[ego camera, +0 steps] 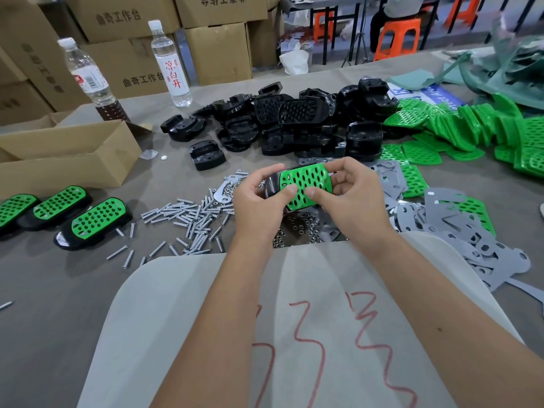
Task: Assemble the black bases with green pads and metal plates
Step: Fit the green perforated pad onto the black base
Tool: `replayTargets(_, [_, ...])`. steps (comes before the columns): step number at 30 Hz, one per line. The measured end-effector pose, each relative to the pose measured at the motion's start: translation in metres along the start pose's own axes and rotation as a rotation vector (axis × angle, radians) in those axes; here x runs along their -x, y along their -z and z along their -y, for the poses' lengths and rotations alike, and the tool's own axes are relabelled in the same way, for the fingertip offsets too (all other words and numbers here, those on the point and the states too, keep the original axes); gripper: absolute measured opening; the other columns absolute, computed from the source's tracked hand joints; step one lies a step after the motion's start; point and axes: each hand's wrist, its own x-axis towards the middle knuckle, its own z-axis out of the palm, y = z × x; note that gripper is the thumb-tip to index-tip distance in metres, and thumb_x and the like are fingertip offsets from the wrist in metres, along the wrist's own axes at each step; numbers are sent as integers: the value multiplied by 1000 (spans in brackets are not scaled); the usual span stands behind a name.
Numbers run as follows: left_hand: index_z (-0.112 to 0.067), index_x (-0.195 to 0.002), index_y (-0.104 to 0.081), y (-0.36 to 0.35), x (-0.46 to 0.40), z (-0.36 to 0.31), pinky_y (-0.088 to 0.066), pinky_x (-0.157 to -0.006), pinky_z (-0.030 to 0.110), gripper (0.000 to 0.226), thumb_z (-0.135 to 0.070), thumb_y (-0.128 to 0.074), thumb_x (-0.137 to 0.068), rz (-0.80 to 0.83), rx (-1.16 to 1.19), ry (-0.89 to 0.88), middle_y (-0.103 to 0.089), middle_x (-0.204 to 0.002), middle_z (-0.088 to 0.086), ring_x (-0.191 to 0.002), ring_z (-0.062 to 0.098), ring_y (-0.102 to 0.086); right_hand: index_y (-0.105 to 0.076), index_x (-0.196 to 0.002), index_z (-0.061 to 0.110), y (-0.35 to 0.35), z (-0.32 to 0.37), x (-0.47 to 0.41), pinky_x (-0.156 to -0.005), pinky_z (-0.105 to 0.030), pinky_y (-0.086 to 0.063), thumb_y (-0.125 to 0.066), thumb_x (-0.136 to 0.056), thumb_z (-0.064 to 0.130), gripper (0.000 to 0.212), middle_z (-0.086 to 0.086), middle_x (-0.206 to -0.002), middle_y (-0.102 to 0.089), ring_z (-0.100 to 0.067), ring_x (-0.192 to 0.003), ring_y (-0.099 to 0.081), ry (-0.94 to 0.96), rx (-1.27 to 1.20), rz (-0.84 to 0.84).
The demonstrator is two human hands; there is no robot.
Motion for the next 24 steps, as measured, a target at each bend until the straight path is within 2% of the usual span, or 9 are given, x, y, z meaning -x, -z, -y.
replayTargets(3, [-25, -105, -77, 0, 1, 1, -65, -76, 44, 37, 5, -80, -83, 7, -1, -14, -75, -102, 13, -89, 27, -76, -65, -96, 25, 3, 3, -2, -67, -44, -63, -88, -82, 12, 30, -6, -84, -74, -29, -72, -71, -5, -16, 70])
replayTargets(6, [-24, -105, -77, 0, 1, 1, -65, -79, 46, 37, 6, -78, -84, 3, 1, -29, -73, -105, 13, -93, 26, -73, -63, -94, 24, 2, 5, -1, -58, -36, -59, -89, -81, 14, 30, -4, -79, -72, -16, -61, -66, 28, 40, 65])
replayTargets(8, [-28, -101, -76, 0, 0, 0, -63, -84, 52, 38, 6, -76, -85, -2, 2, -24, -73, -108, 15, -100, 33, -72, -64, -96, 25, -1, 4, 1, -54, -31, -57, -90, -79, 20, 31, 2, -77, -70, -14, -60, -68, 35, 87, 16])
replayTargets(13, [-27, -101, -74, 0, 0, -2, -62, -88, 54, 36, 7, -72, -89, -14, 44, 13, -75, -108, 15, -105, 36, -72, -68, -104, 28, 1, -1, -2, -69, -15, -38, -92, -69, 42, 44, 10, -97, -60, 2, -76, -52, 167, 287, -101])
replayTargets(15, [-25, -103, -75, 1, 1, -3, -63, -86, 50, 35, 7, -71, -90, 12, 71, 14, -75, -109, 15, -104, 36, -73, -67, -110, 29, 2, -1, -3, -69, -14, -45, -89, -77, 42, 42, 10, -102, -64, 0, -74, -57, 111, 149, -36])
replayTargets(17, [-22, -107, -75, 2, 2, -4, -64, -77, 41, 34, 8, -70, -90, 55, 103, 21, -76, -106, 12, -99, 32, -74, -70, -112, 26, 3, -1, -4, -62, -18, -51, -82, -88, 37, 28, 6, -97, -76, -3, -73, -68, 5, -92, 104])
replayTargets(20, [-16, -112, -75, 2, 4, -7, -62, -69, 32, 34, 8, -67, -90, 111, 148, 70, -76, -101, 7, -90, 24, -74, -73, -111, 16, 5, -2, -5, -64, -21, -56, -77, -94, 23, 18, -2, -96, -81, -16, -87, -78, -83, -289, 197])
replayTargets(22, [-15, -112, -75, 0, 4, -6, -63, -77, 38, 31, 7, -66, -91, 111, 149, 71, -76, -99, 5, -93, 24, -73, -71, -110, 13, 5, 0, -6, -66, -22, -57, -76, -95, 15, 16, -4, -96, -81, -19, -90, -78, -111, -335, 205])
replayTargets(24, [-15, -108, -76, -3, 5, -6, -59, -96, 52, 20, -2, -67, -95, 76, 142, 57, -74, -103, 9, -102, 32, -70, -69, -109, 11, 4, -1, -6, -66, -23, -57, -74, -95, 11, 15, -4, -95, -81, -20, -89, -78, -127, -343, 211])
